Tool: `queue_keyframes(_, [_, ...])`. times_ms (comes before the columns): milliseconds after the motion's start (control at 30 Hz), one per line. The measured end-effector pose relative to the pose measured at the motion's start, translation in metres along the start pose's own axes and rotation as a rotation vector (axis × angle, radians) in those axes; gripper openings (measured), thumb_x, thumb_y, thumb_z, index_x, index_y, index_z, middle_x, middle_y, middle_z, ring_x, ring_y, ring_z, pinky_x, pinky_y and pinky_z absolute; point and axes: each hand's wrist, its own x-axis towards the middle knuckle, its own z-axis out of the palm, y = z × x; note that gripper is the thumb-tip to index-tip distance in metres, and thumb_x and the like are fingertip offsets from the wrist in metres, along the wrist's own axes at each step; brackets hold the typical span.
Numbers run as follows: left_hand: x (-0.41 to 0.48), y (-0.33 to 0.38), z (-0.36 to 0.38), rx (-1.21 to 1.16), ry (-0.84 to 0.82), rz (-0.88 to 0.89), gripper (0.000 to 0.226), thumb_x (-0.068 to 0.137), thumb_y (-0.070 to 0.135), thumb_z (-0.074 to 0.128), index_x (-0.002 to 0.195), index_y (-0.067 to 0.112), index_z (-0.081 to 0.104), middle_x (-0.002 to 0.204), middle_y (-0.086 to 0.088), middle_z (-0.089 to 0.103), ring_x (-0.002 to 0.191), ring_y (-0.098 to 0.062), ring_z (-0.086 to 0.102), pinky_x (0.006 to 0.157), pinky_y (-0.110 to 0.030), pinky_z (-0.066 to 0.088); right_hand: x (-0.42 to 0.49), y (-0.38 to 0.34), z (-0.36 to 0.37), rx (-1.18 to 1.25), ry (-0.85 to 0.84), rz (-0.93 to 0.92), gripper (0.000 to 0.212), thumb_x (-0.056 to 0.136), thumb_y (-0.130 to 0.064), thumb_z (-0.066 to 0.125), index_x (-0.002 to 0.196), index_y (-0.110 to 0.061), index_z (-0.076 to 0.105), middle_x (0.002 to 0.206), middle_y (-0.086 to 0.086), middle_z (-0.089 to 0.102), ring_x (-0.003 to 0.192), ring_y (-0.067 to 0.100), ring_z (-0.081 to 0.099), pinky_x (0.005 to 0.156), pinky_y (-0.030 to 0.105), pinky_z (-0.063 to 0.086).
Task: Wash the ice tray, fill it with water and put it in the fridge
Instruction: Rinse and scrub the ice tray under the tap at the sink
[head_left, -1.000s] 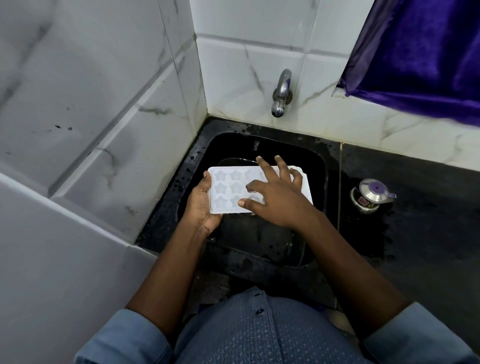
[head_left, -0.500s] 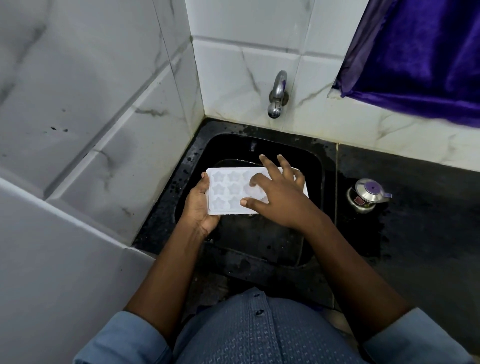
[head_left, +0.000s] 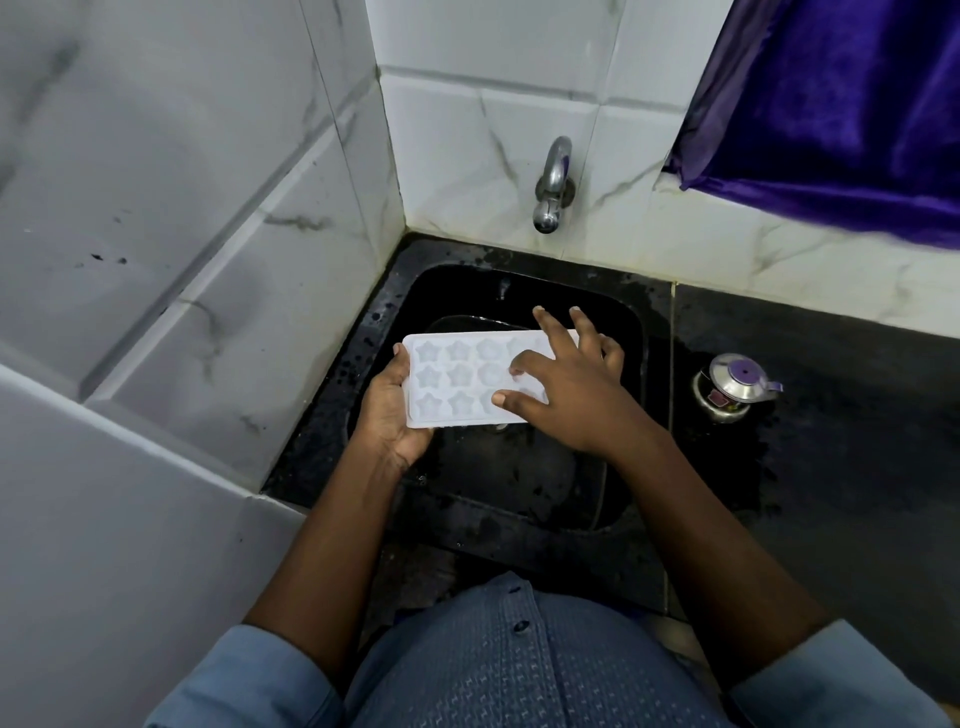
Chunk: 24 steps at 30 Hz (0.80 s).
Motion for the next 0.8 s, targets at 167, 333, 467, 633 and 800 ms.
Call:
queue_keyframes(167, [0.003, 0.001, -0.003, 0.004, 0.021, 0.009, 0.064, 0.11, 0.057, 0.041, 0.135, 0.004, 0.066, 0.132, -0.023, 0.072, 0.115, -0.041, 0.074, 0.09, -0.055, 0.06, 0.0, 0.001, 0.002, -0.007, 0.007, 0.005, 0.048, 0.094, -0.079, 0.042, 0.111, -0.039, 0.064, 0.176, -0.001, 0.002, 0.159, 0.027, -0.017, 0.12, 0.052, -0.007])
queue_keyframes(333, [0.004, 0.001, -0.004, 0.009, 0.029, 0.01, 0.065, 0.109, 0.058, 0.04, 0.138, 0.004, 0.064, 0.134, -0.022, 0.072, 0.119, -0.041, 0.072, 0.094, -0.056, 0.058, 0.004, 0.0, 0.0, -0.026, -0.002, 0.0, 0.049, 0.095, -0.078, 0.041, 0.12, -0.041, 0.062, 0.176, -0.001, 0.0, 0.159, 0.029, -0.016, 0.121, 0.056, -0.004])
queue_keyframes(467, [0.005, 0.003, -0.004, 0.019, 0.036, 0.025, 0.065, 0.109, 0.057, 0.04, 0.138, 0.004, 0.064, 0.133, -0.022, 0.072, 0.117, -0.04, 0.073, 0.088, -0.053, 0.061, 0.006, 0.002, -0.002, -0.051, 0.023, 0.024, 0.047, 0.096, -0.076, 0.041, 0.112, -0.038, 0.064, 0.176, 0.0, 0.003, 0.16, 0.032, -0.013, 0.121, 0.058, -0.002])
queue_keyframes(633, [0.003, 0.004, -0.004, -0.004, -0.018, 0.017, 0.064, 0.109, 0.058, 0.042, 0.131, 0.004, 0.069, 0.132, -0.024, 0.072, 0.114, -0.04, 0.074, 0.081, -0.052, 0.065, 0.009, -0.004, 0.0, -0.048, 0.0, -0.019, 0.05, 0.096, -0.077, 0.04, 0.116, -0.038, 0.065, 0.176, 0.0, 0.003, 0.159, 0.031, -0.014, 0.12, 0.058, -0.001])
queue_keyframes(800, [0.004, 0.005, -0.004, 0.005, -0.018, 0.028, 0.064, 0.108, 0.058, 0.044, 0.134, 0.004, 0.067, 0.133, -0.023, 0.072, 0.117, -0.041, 0.073, 0.082, -0.053, 0.065, 0.01, 0.001, -0.001, -0.062, 0.023, 0.022, 0.049, 0.098, -0.075, 0.038, 0.117, -0.038, 0.065, 0.176, 0.001, 0.001, 0.16, 0.033, -0.013, 0.121, 0.059, 0.001])
